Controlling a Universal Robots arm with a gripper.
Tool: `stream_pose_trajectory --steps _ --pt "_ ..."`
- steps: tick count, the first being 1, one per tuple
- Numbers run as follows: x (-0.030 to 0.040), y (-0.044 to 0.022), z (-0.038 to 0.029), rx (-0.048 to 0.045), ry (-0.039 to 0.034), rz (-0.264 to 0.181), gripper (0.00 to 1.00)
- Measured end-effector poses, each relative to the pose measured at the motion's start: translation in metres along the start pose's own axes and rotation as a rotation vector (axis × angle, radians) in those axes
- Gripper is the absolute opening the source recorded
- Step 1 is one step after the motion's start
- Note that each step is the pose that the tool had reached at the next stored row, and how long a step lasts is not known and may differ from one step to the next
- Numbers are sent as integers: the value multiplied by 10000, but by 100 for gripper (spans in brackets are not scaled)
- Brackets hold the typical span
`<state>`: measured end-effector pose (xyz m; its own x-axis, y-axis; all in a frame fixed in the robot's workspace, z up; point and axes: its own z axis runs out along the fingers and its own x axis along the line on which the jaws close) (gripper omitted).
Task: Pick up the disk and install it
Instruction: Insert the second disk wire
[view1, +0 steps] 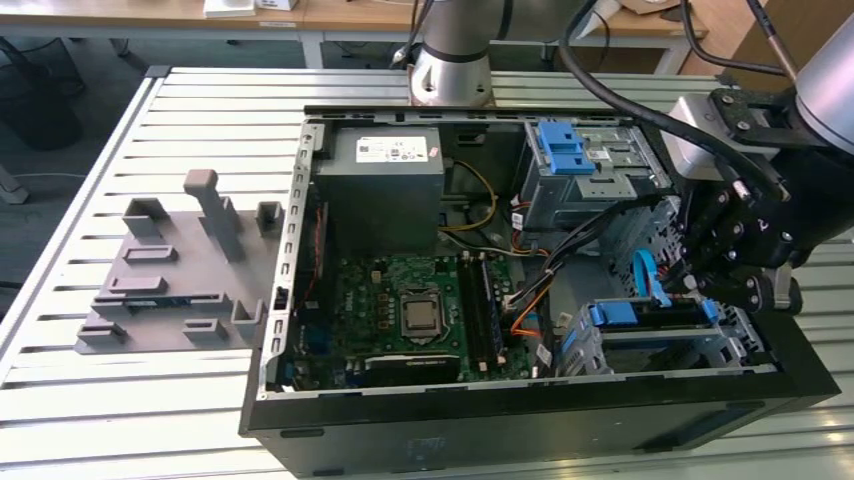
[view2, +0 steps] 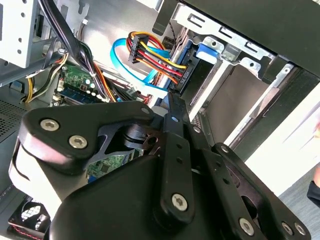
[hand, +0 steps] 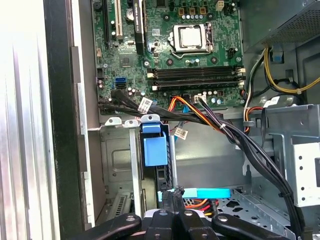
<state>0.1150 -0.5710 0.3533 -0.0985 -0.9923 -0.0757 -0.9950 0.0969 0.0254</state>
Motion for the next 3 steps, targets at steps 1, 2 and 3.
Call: stream_pose_trajectory --steps 1,2,3 --pt "0 0 -1 0 0 0 11" --pt "0 0 -2 0 0 0 11" --pt "0 0 -1 0 0 0 11"
